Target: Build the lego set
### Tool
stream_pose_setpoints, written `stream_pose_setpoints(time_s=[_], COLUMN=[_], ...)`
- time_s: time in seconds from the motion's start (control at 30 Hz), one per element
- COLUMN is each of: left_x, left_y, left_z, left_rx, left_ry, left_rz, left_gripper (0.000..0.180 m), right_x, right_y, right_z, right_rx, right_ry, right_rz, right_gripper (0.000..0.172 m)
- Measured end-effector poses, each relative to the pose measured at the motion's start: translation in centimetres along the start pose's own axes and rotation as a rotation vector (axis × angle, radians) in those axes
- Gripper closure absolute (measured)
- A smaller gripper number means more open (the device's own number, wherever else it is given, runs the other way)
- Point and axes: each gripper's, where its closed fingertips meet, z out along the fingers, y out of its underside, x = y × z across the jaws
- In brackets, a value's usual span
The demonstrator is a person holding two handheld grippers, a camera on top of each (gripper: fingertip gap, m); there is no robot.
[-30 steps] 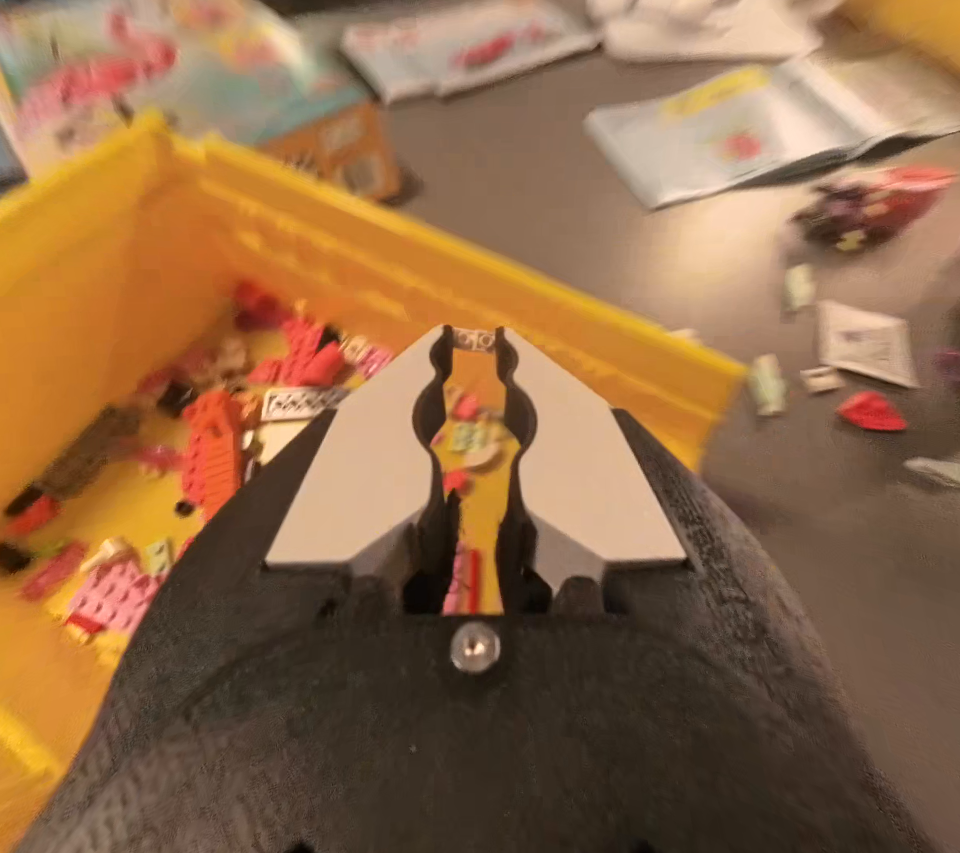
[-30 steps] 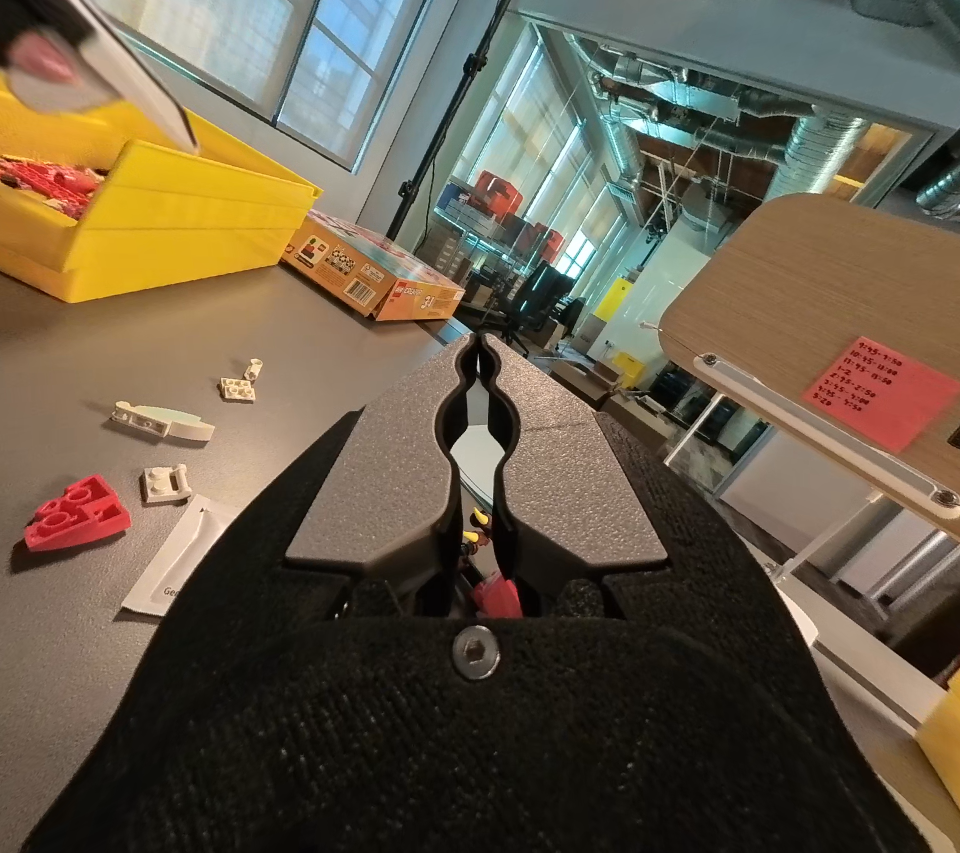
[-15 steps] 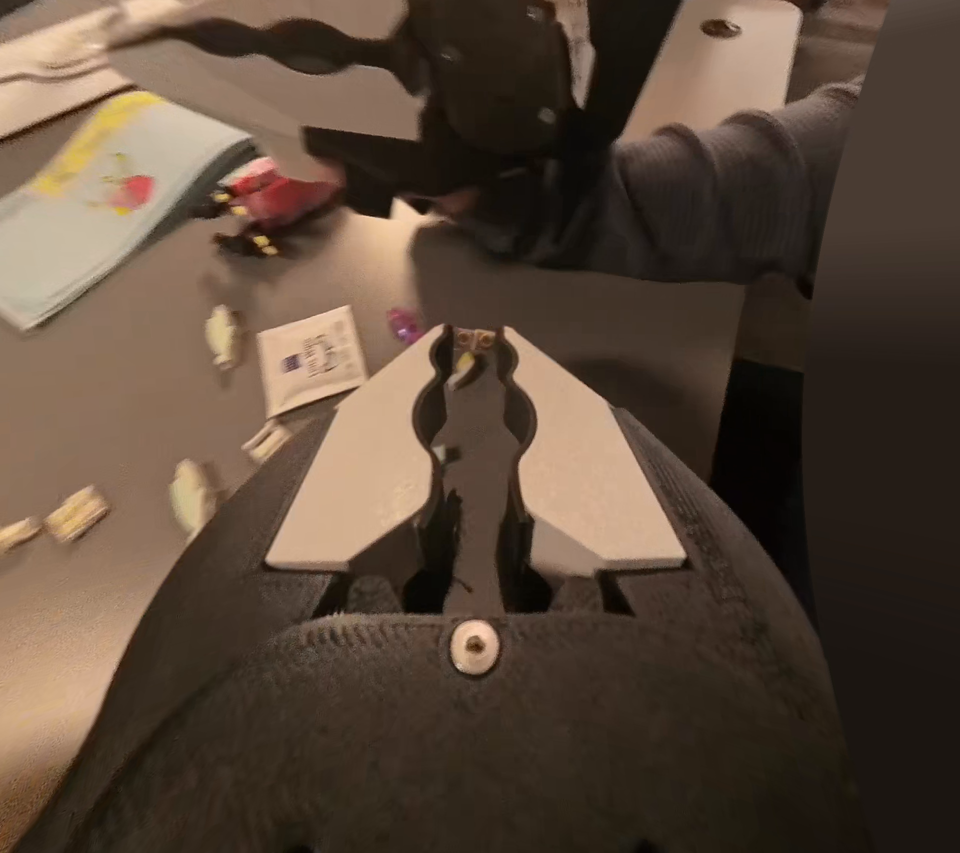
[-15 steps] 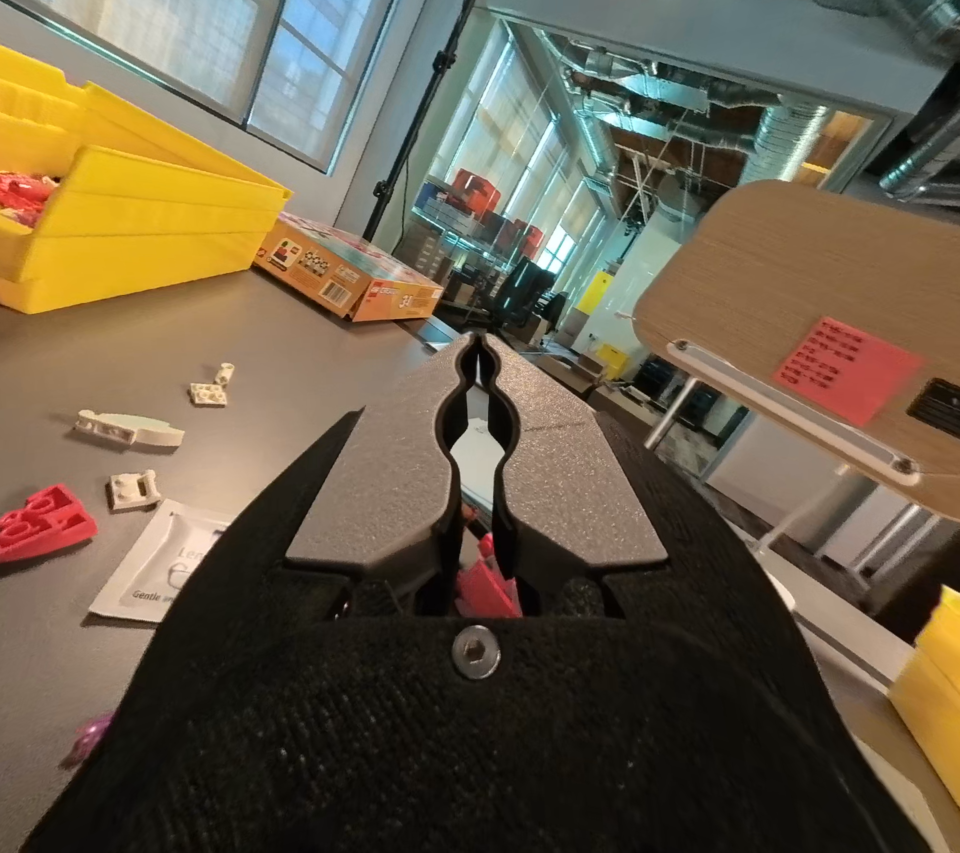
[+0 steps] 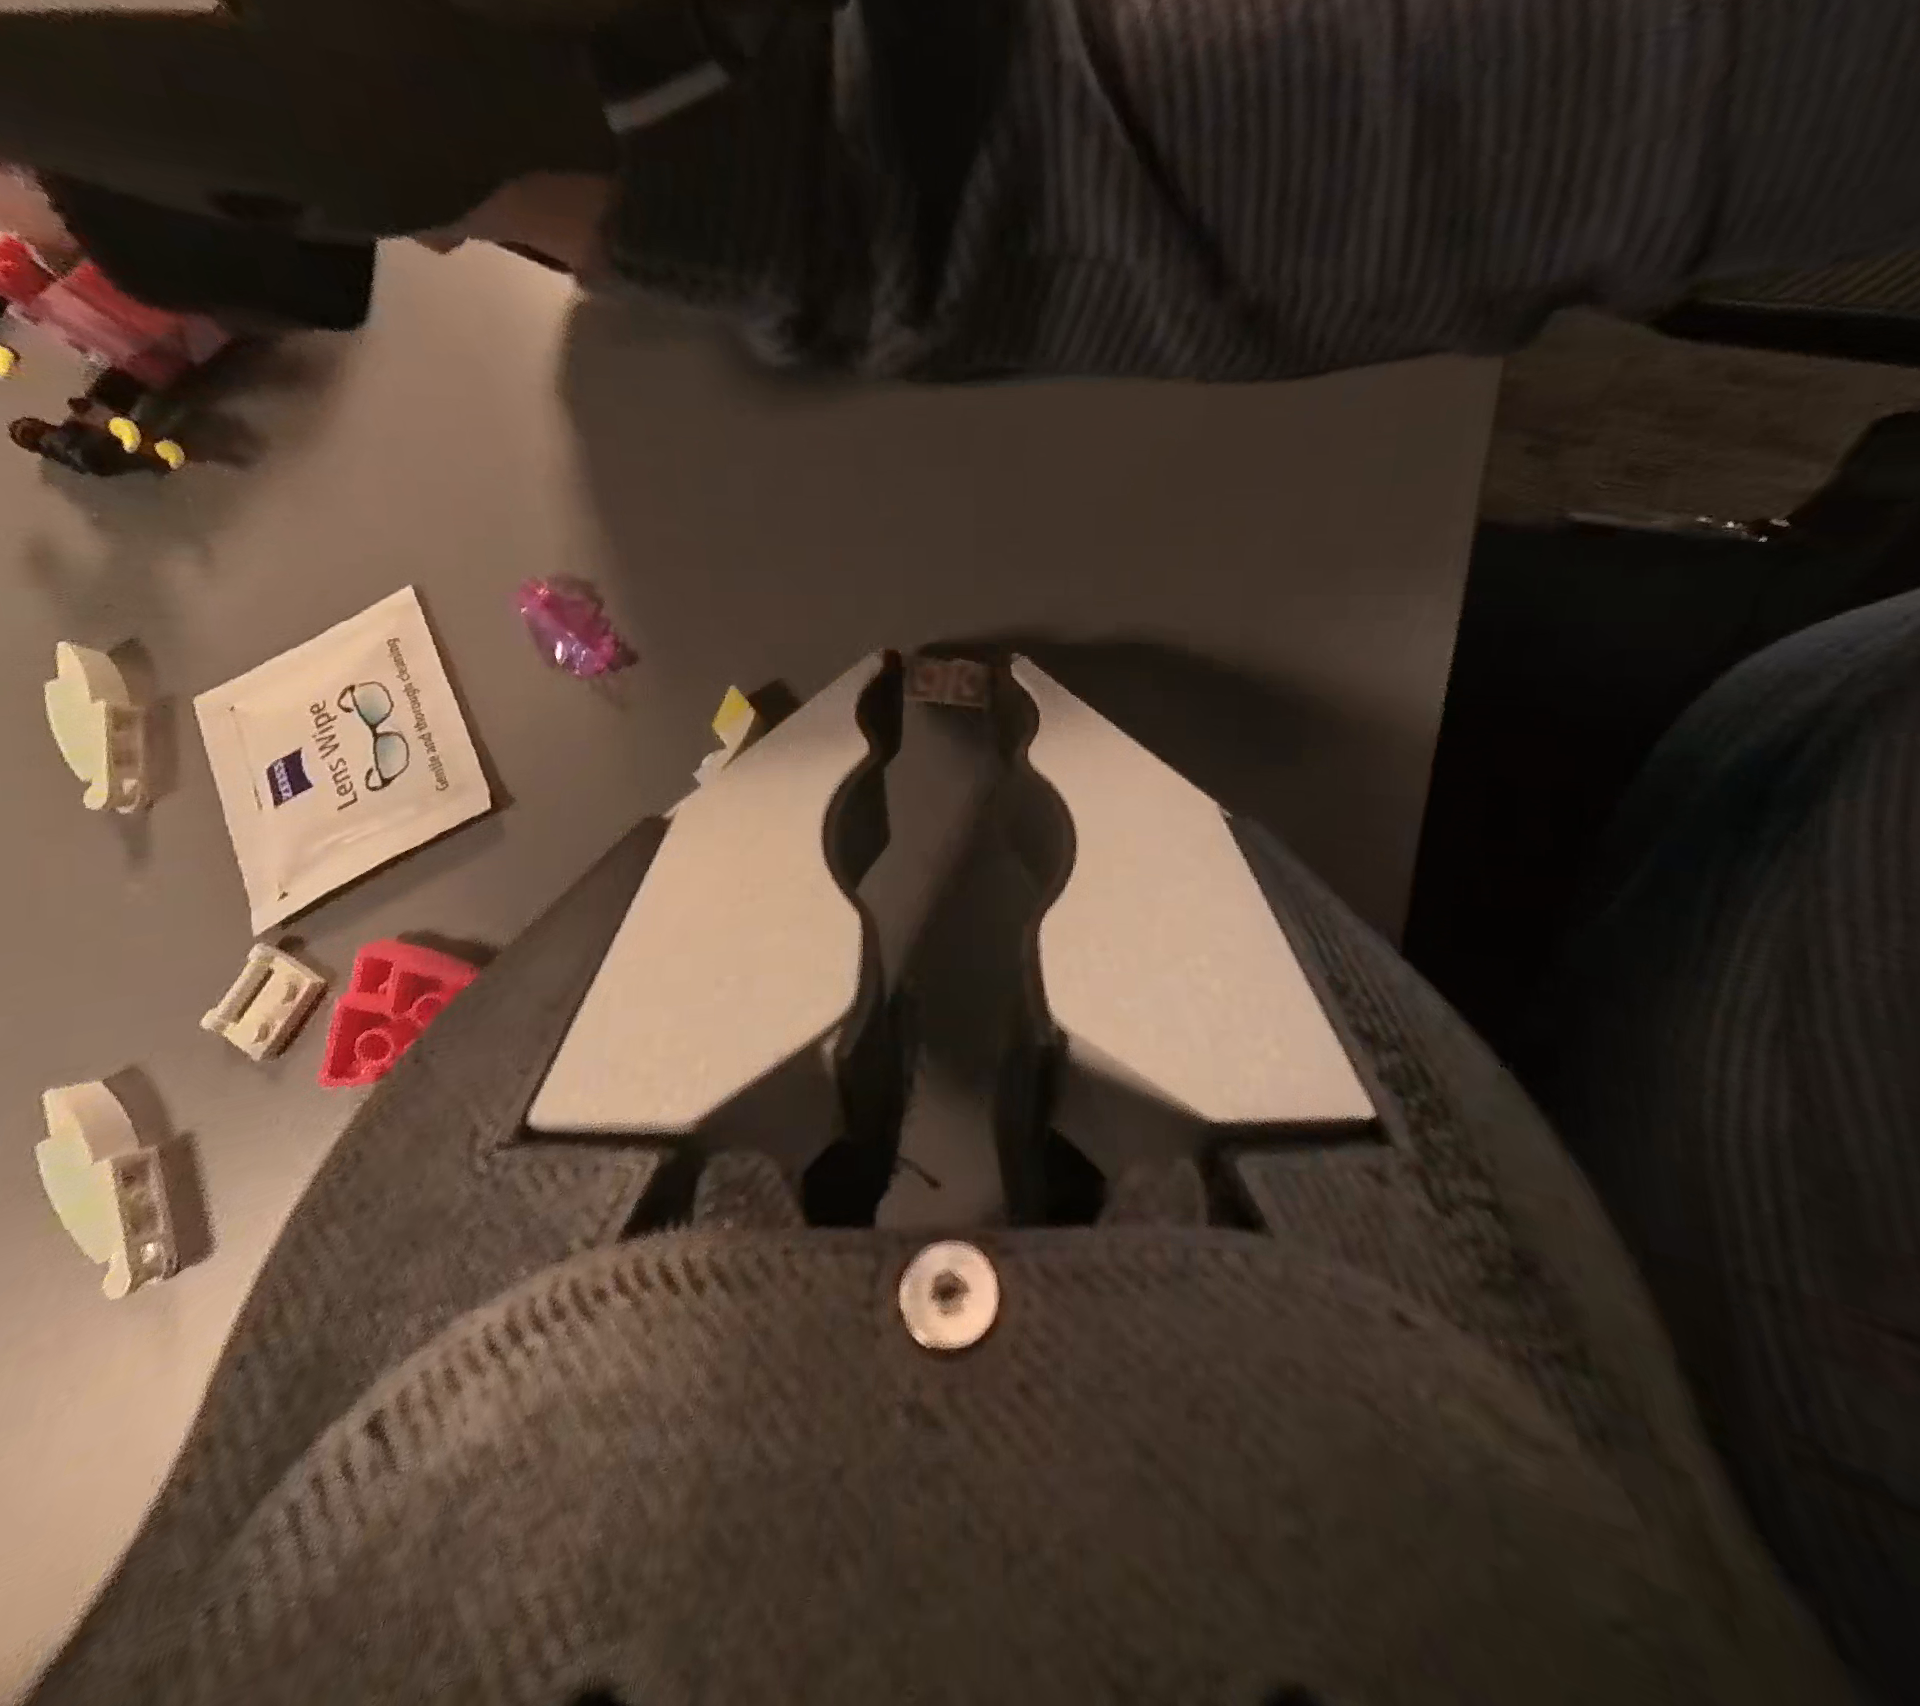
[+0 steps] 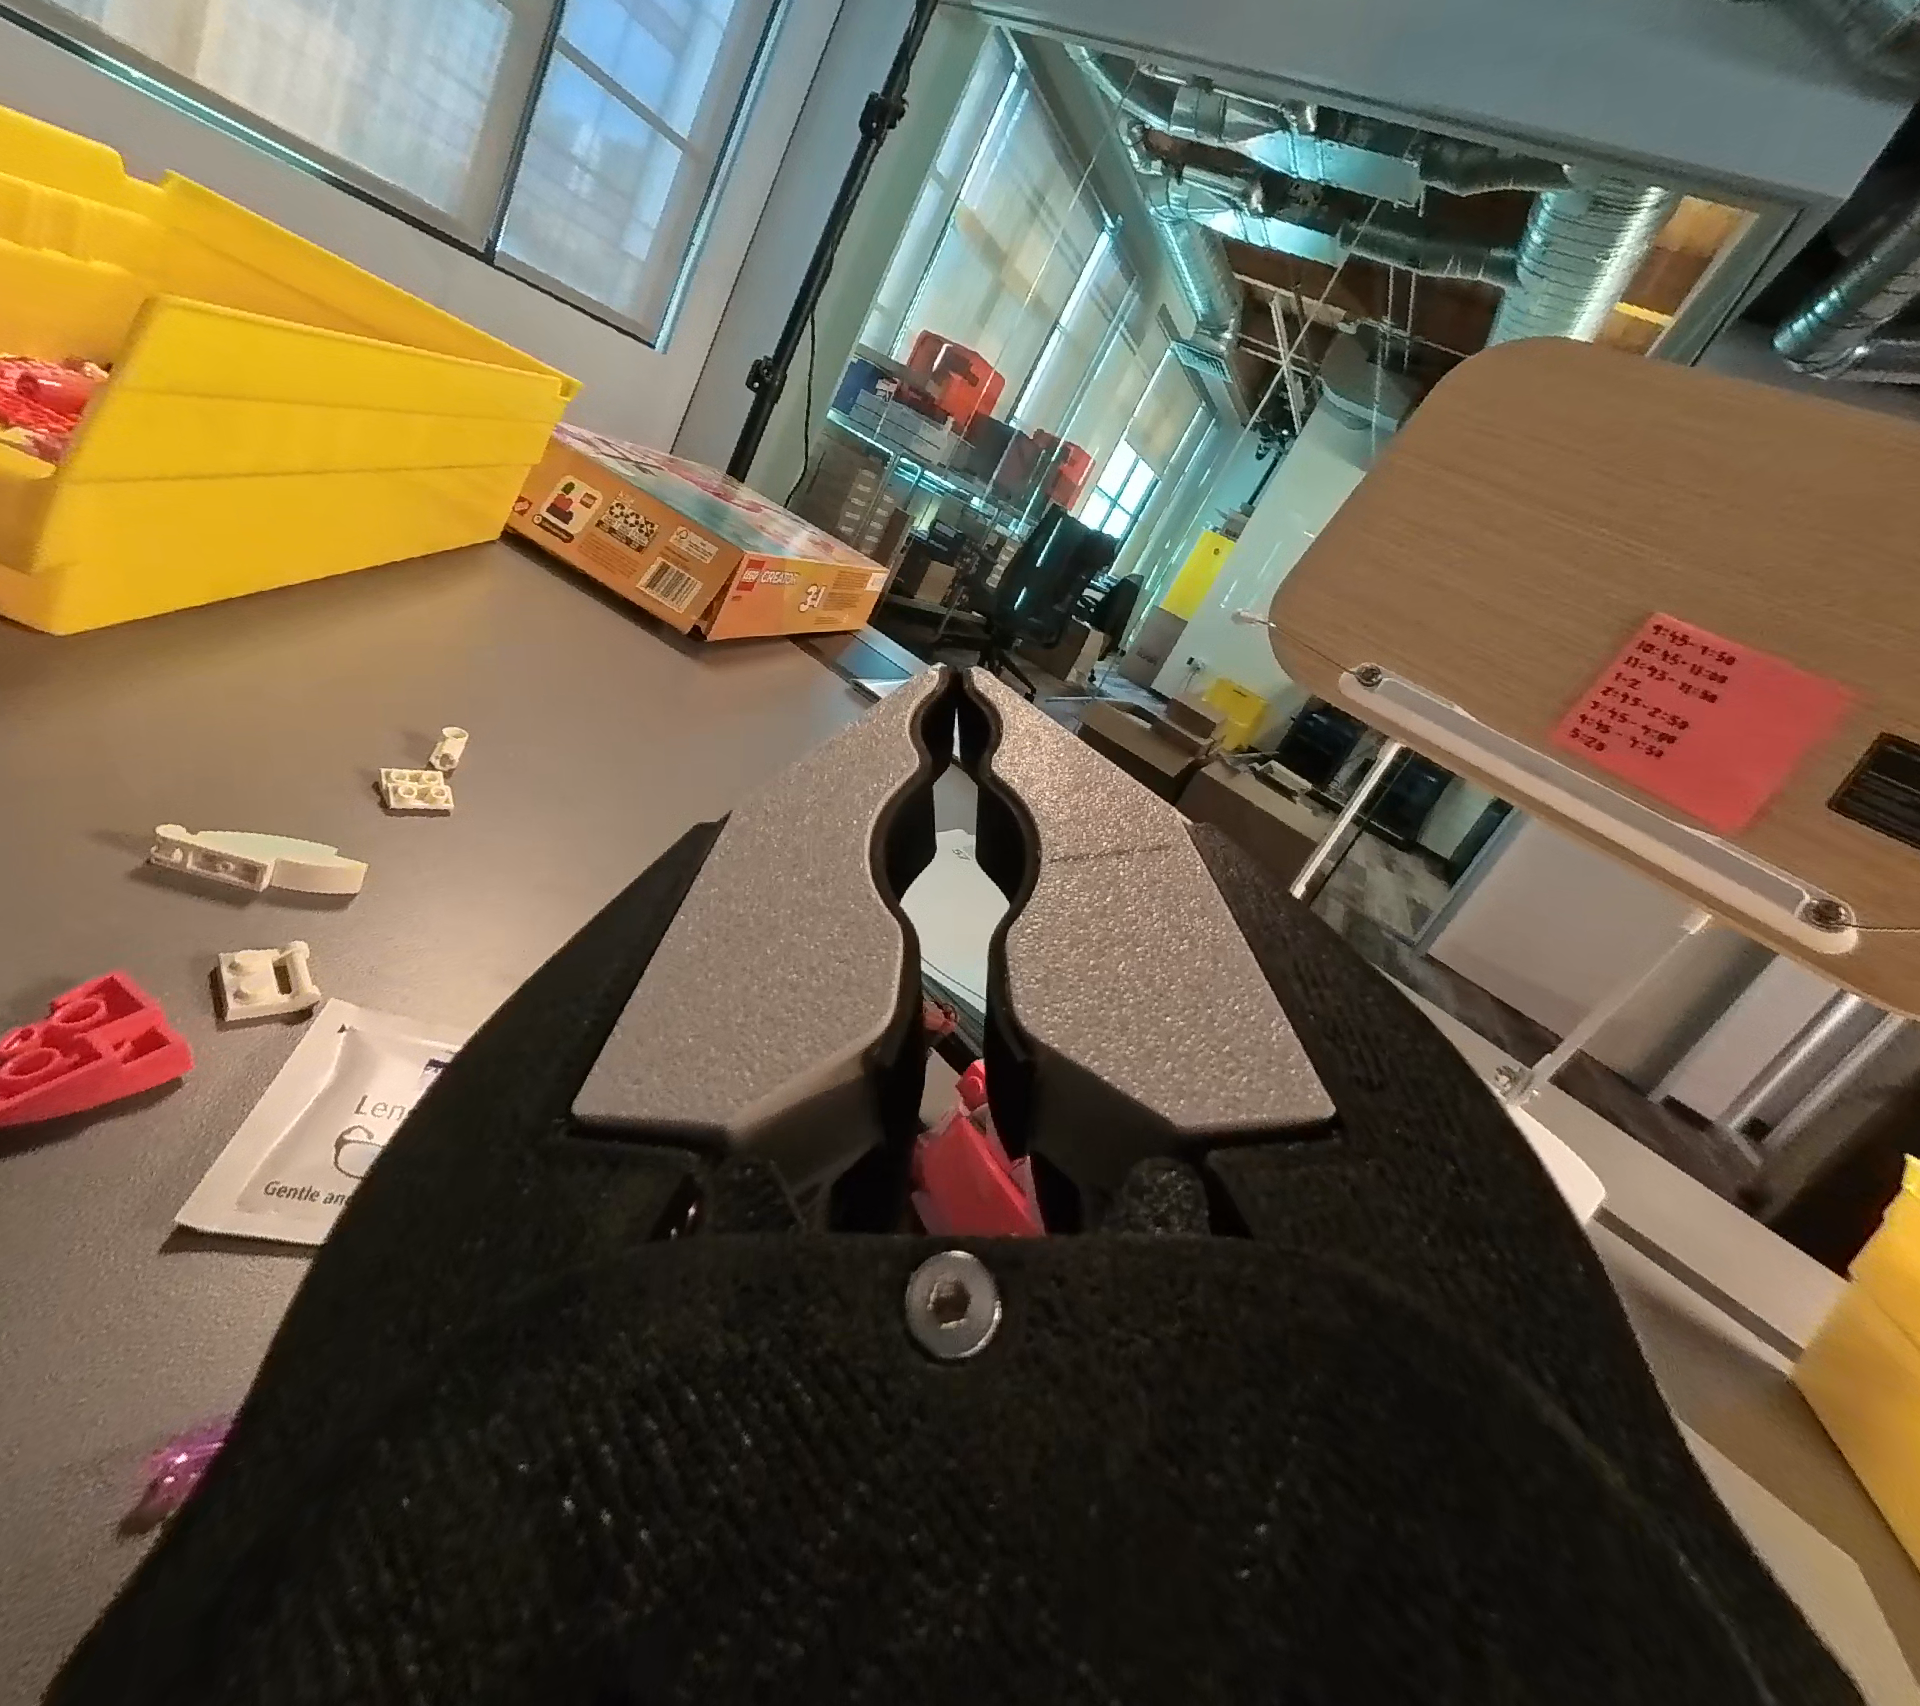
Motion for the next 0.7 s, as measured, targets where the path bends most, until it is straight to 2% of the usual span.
stream_pose_setpoints(time_s=[0.13,0.23,0.33,0.5,0.7], left_x=[0.0,0.1,-0.4,-4.7,-10.4], left_y=[0.0,-0.7,-2.1,-2.7,0.5], left_z=[-0.2,-1.2,-3.8,-12.2,-25.0], left_rx=[0.017,0.077,0.194,0.387,0.499], left_ry=[-0.006,0.004,-0.022,-0.237,-0.630], left_rz=[-0.032,-0.064,-0.099,-0.211,-0.414], left_gripper=[0.145,0.143,0.143,0.143,0.143], right_x=[-0.1,-0.2,-0.3,-0.9,-1.6], right_y=[0.0,-0.1,-0.1,-0.5,-0.6], right_z=[0.0,0.1,0.2,0.6,0.8], right_rx=[0.000,0.003,0.008,0.023,0.025], right_ry=[-0.004,-0.007,-0.006,-0.015,-0.034], right_rz=[-0.005,-0.007,0.000,-0.012,-0.024], right_gripper=[0.172,0.172,0.172,0.172,0.172])
